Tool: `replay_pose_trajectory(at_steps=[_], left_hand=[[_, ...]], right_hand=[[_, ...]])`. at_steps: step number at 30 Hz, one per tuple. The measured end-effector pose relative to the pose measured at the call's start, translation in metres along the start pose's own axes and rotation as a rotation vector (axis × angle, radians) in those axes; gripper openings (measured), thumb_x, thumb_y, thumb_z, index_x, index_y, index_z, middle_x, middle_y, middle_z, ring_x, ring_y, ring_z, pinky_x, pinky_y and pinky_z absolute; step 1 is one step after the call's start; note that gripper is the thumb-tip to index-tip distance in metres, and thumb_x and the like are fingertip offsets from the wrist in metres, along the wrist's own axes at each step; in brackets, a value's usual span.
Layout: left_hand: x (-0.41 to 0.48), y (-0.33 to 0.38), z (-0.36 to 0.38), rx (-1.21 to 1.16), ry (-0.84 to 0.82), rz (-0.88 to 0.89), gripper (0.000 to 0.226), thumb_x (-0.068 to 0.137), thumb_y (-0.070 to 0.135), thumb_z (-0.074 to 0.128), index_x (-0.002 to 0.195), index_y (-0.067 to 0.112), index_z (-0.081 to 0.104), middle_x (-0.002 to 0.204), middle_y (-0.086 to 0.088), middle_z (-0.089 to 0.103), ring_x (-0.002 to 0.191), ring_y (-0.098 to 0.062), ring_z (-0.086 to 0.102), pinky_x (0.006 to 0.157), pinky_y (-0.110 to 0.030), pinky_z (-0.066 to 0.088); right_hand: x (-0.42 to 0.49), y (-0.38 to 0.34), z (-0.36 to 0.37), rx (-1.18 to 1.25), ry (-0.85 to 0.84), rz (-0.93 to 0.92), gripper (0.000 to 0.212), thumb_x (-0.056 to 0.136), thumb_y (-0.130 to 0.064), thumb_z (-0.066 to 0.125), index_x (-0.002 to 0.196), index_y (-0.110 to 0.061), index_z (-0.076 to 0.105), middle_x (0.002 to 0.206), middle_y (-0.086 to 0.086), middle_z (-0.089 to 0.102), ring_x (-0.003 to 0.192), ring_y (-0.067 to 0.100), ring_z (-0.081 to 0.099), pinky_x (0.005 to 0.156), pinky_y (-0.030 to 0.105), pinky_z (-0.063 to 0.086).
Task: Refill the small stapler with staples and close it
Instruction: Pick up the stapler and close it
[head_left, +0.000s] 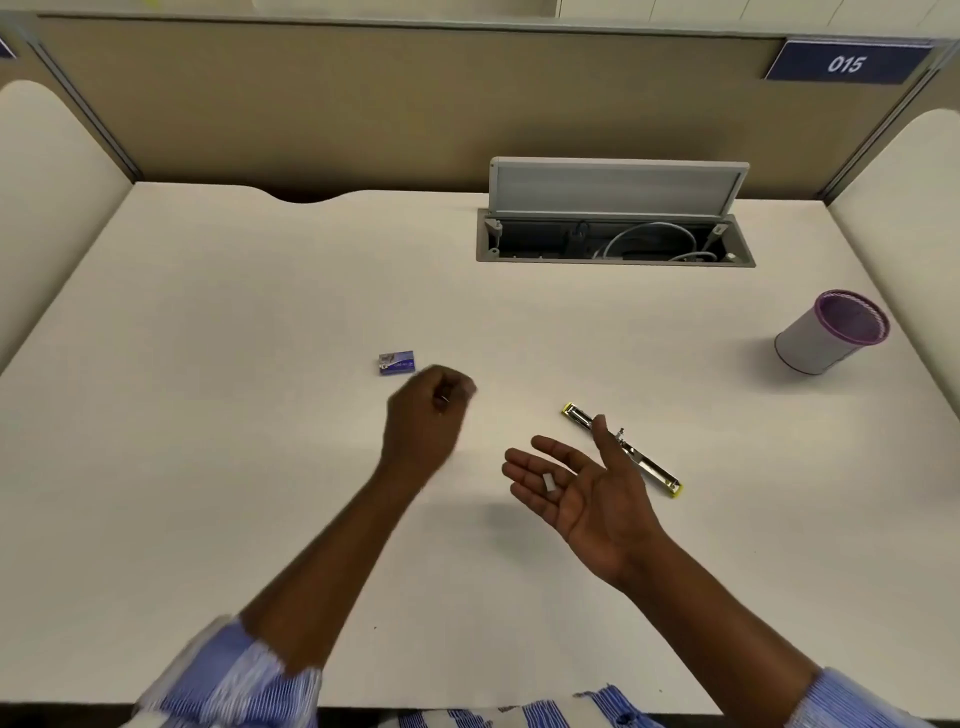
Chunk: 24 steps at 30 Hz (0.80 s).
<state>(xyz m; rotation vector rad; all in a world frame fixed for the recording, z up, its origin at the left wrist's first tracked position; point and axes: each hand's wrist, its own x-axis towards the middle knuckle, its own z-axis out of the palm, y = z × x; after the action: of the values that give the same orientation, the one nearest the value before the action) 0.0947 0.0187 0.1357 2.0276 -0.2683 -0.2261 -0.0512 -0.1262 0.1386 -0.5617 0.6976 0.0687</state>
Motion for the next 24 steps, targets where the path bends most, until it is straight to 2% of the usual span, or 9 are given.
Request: replay_pose_trajectory(at_steps=[4,7,10,13,16,18,20,21,24], left_hand=[[-0.056,0.012,0.014,0.088,-0.147,0.276,0.015,0.089,0.010,0.069,0.103,0.015,0.073,0.090,0.002,0.066,0.078,-0.008,0.061,0.073,-0.014,0.044],[-0.081,0.011,0.026,0.195,-0.240,0.341,0.027,0.089,0.013,0.068,0.116,0.013,0.069,0.098,-0.001,0.059,0.090,-0.013,0.058,0.080,-0.023,0.049],[-0.094,0.012,0.034,0.295,-0.232,0.356,0.021,0.093,0.013,0.062,0.113,0.015,0.068,0.103,-0.002,0.057,0.096,-0.017,0.055,0.080,-0.035,0.051],[-0.101,0.014,0.039,0.293,-0.197,0.343,0.018,0.092,0.007,0.058,0.105,0.015,0.069,0.103,-0.002,0.058,0.096,-0.017,0.056,0.078,-0.036,0.051],[-0.110,0.017,0.043,0.276,-0.175,0.339,0.017,0.091,0.007,0.062,0.104,0.016,0.069,0.102,0.002,0.060,0.094,-0.014,0.057,0.076,-0.029,0.050],[-0.114,0.020,0.043,0.230,-0.153,0.323,0.014,0.091,0.010,0.065,0.103,0.017,0.069,0.098,0.005,0.061,0.089,-0.010,0.059,0.073,-0.021,0.049],[-0.115,0.022,0.045,0.140,-0.111,0.234,0.012,0.091,0.011,0.067,0.101,0.018,0.070,0.091,0.007,0.066,0.083,-0.009,0.063,0.070,-0.016,0.049],[-0.114,0.022,0.046,0.066,-0.095,0.120,0.011,0.092,0.012,0.068,0.100,0.019,0.072,0.088,0.007,0.069,0.079,-0.009,0.065,0.068,-0.016,0.050],[-0.109,0.028,0.048,-0.400,-0.144,-0.382,0.019,0.096,0.010,0.060,0.091,0.015,0.078,0.078,-0.001,0.073,0.067,-0.014,0.065,0.060,-0.022,0.054]], right_hand=[[0.001,-0.003,0.001,0.069,-0.059,0.021,0.092,0.084,-0.072,0.058,0.140,0.001,0.049,0.131,0.031,0.063,0.122,0.039,0.063,0.108,0.050,0.047],[0.000,-0.005,0.000,0.084,-0.090,0.039,0.096,0.081,-0.075,0.059,0.141,-0.001,0.051,0.113,0.024,0.071,0.102,0.037,0.070,0.086,0.037,0.057],[-0.002,-0.004,-0.003,0.088,-0.127,0.070,0.097,0.079,-0.076,0.060,0.141,-0.003,0.051,0.103,0.019,0.073,0.086,0.028,0.072,0.073,0.029,0.049],[-0.002,-0.002,-0.009,0.068,-0.141,0.064,0.100,0.074,-0.076,0.066,0.141,-0.003,0.052,0.100,0.018,0.072,0.082,0.024,0.065,0.075,0.031,0.049],[-0.004,-0.003,-0.017,0.032,-0.165,0.064,0.097,0.072,-0.074,0.068,0.138,-0.004,0.055,0.103,0.020,0.070,0.092,0.031,0.069,0.079,0.034,0.056],[-0.005,-0.004,-0.023,-0.040,-0.160,0.045,0.091,0.077,-0.075,0.063,0.135,-0.005,0.059,0.107,0.021,0.070,0.100,0.035,0.069,0.089,0.040,0.058],[-0.006,-0.006,-0.029,-0.203,-0.119,-0.006,0.081,0.083,-0.073,0.056,0.130,-0.007,0.063,0.111,0.019,0.072,0.105,0.033,0.069,0.098,0.045,0.055],[-0.006,-0.007,-0.031,-0.340,-0.079,-0.055,0.075,0.085,-0.071,0.054,0.126,-0.009,0.066,0.111,0.015,0.074,0.105,0.030,0.071,0.098,0.044,0.055],[-0.008,-0.017,-0.043,-0.827,0.062,-0.292,0.042,0.094,-0.058,0.057,0.109,-0.022,0.072,0.103,0.000,0.078,0.102,0.022,0.073,0.090,0.039,0.058]])
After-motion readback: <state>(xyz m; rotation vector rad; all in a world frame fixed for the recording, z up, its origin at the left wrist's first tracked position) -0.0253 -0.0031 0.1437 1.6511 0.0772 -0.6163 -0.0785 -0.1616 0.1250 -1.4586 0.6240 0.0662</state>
